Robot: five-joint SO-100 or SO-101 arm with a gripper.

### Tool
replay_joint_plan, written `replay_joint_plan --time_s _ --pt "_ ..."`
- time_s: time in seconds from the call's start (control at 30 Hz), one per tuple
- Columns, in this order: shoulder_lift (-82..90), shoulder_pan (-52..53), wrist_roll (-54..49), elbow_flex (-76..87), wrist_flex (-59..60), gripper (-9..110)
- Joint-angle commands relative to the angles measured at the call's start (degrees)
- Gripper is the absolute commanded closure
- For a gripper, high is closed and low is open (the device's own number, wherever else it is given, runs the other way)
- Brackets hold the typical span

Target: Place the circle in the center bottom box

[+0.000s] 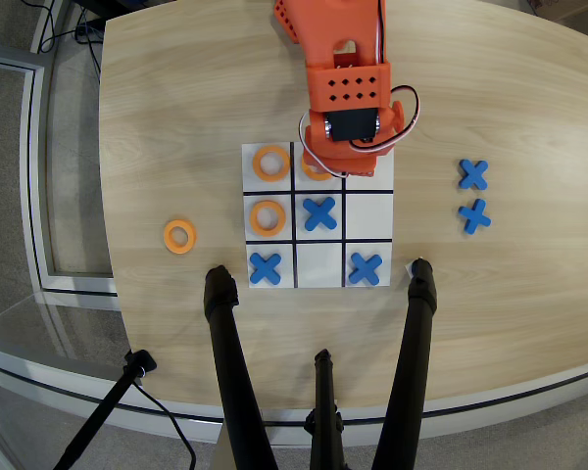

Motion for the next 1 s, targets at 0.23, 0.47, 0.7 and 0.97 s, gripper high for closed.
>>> replay_joint_plan --time_s 0.23,0.47,0.7,0.97 --pt "-1.05 1.32 -0.35 -1.23 -1.14 102" --pt "-1.14 1.58 -0.62 -1.23 -1.05 102" --pt "-0.62 2.02 -1.93 -1.14 -0.88 98" --pt "0.7 2.29 -2.29 -1.41 -0.44 93"
